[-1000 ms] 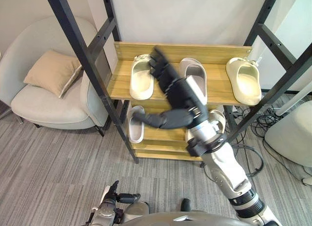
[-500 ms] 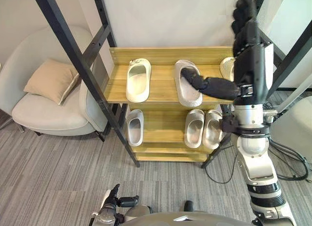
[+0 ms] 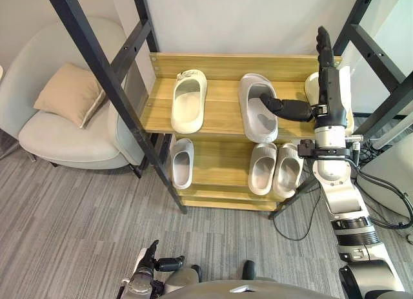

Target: Organize the slippers on the shoe rack

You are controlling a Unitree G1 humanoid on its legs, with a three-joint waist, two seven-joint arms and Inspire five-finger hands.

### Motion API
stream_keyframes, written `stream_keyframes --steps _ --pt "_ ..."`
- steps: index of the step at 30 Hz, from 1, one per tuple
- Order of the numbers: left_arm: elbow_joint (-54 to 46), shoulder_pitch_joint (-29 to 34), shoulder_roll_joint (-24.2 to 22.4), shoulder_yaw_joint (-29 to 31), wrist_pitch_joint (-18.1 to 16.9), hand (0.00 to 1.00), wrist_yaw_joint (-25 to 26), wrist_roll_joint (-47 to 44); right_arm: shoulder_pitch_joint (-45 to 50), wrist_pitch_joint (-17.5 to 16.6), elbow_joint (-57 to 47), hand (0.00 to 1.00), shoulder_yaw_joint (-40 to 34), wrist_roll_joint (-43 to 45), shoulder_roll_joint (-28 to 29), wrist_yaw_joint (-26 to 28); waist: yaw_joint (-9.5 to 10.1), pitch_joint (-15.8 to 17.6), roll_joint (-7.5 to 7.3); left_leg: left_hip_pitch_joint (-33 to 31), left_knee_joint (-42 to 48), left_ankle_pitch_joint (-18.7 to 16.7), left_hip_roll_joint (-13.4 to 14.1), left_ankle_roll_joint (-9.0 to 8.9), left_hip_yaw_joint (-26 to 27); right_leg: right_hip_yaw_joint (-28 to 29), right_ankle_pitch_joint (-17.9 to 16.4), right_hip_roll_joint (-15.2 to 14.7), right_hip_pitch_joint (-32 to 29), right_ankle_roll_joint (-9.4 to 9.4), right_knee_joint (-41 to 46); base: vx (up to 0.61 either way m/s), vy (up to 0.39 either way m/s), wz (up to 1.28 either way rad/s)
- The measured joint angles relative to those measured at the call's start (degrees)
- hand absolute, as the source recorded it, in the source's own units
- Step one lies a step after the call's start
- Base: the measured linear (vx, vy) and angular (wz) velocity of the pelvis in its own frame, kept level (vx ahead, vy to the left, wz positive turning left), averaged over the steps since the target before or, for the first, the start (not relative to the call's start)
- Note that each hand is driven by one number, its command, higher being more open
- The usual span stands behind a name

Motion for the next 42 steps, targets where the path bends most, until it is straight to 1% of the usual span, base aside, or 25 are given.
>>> stream_keyframes --steps 4,8,15,16,20,23,26,30,33,37,42 --pt "-0.6 0.0 0.2 0.1 0.0 1.00 0.0 0.0 -1.5 1.2 3.8 1.00 1.0 -0.7 -0.3 0.0 0.03 0.6 -0.44 -0.2 0.0 0.0 0.0 0.00 -0.1 0.0 0.0 0.0 -0.3 0.01 -0.1 0.00 0.000 0.00" --pt "-1.3 -0.1 0.5 0.1 0.0 1.00 0.0 -0.1 -3.3 1.4 6.3 1.00 2.5 -1.1 -0.3 -0.1 0.11 1.5 -0.97 -0.6 0.0 0.0 -0.1 0.03 -0.3 -0.1 0.0 0.0 -0.6 0.01 -0.2 0.00 0.000 0.00" --pt "-2.3 -0.1 0.7 0.3 -0.1 1.00 0.0 -0.2 -7.3 2.0 9.7 1.00 2.8 -1.1 -0.3 -0.1 0.38 2.0 -1.45 -1.8 0.1 0.2 -0.4 0.24 -1.2 -0.6 0.0 -0.2 -1.4 0.04 0.0 0.02 0.004 0.05" --pt "-2.5 -0.1 0.8 0.3 -0.1 1.00 0.0 -0.3 -8.1 2.0 10.1 0.00 3.5 -1.1 -0.5 -0.1 0.38 2.2 -1.69 -1.9 0.1 0.2 -0.4 0.26 -1.3 -0.7 0.0 -0.2 -1.4 0.04 0.0 0.00 0.000 0.00" --pt "-3.3 -0.1 1.3 0.3 -0.1 1.00 0.0 -0.3 -11.6 2.0 12.5 0.00 6.3 -0.8 -1.5 -0.1 0.59 3.0 -2.39 -2.0 0.1 0.3 -0.4 0.29 -1.3 -0.6 0.0 -0.2 -1.6 0.03 0.0 -0.02 0.000 0.00" --pt "-3.5 -0.3 1.5 0.3 -0.5 1.00 0.0 -0.9 -15.6 1.8 15.5 0.00 9.1 0.4 -2.3 1.0 1.23 3.5 -2.87 -2.4 -0.2 0.5 -0.5 0.20 -1.3 -0.5 0.0 -0.2 -2.2 0.02 0.0 -0.01 0.000 0.00" --pt "-4.1 -0.4 1.6 0.3 -0.5 1.00 0.0 -1.5 -18.8 1.3 18.4 0.00 11.5 3.4 -2.4 3.1 1.42 4.4 -2.98 -2.4 -0.2 0.5 -0.5 0.21 -1.3 -0.5 0.0 -0.2 -2.3 0.02 0.0 0.00 0.000 0.00" --pt "-4.4 -0.4 1.6 0.3 -0.5 1.00 0.0 -1.5 -21.0 1.0 19.7 0.00 12.0 5.4 -2.5 3.6 1.71 4.6 -3.11 -2.5 -0.5 0.6 -0.5 0.31 -1.3 -0.6 0.1 -0.2 -2.3 0.04 0.0 0.02 0.003 0.00" --pt "-4.5 -0.4 1.8 0.3 -0.5 1.00 0.0 -1.8 -21.3 0.5 19.5 0.00 12.4 6.5 -2.9 4.3 1.71 4.7 -3.44 -2.3 -0.8 0.6 -0.5 0.38 -1.3 -0.6 0.1 -0.2 -2.2 0.04 0.0 0.00 0.000 0.00" --pt "-4.4 -0.4 1.8 0.3 -0.5 1.00 0.0 -2.0 -21.2 0.6 18.5 0.00 13.2 6.7 -4.2 5.5 1.58 4.8 -3.51 -2.2 -0.8 0.6 -0.6 0.39 -1.3 -0.6 0.1 -0.3 -2.2 0.06 0.0 0.00 0.000 0.00" --pt "-4.4 -0.4 1.8 0.4 -0.2 1.00 0.0 -2.0 -16.6 0.6 11.2 0.00 13.4 6.6 -4.6 7.0 1.26 4.8 -3.51 -1.5 -0.9 0.6 -0.6 0.40 -1.2 -0.4 0.2 -0.4 -1.5 0.15 0.0 0.00 0.000 -0.01"
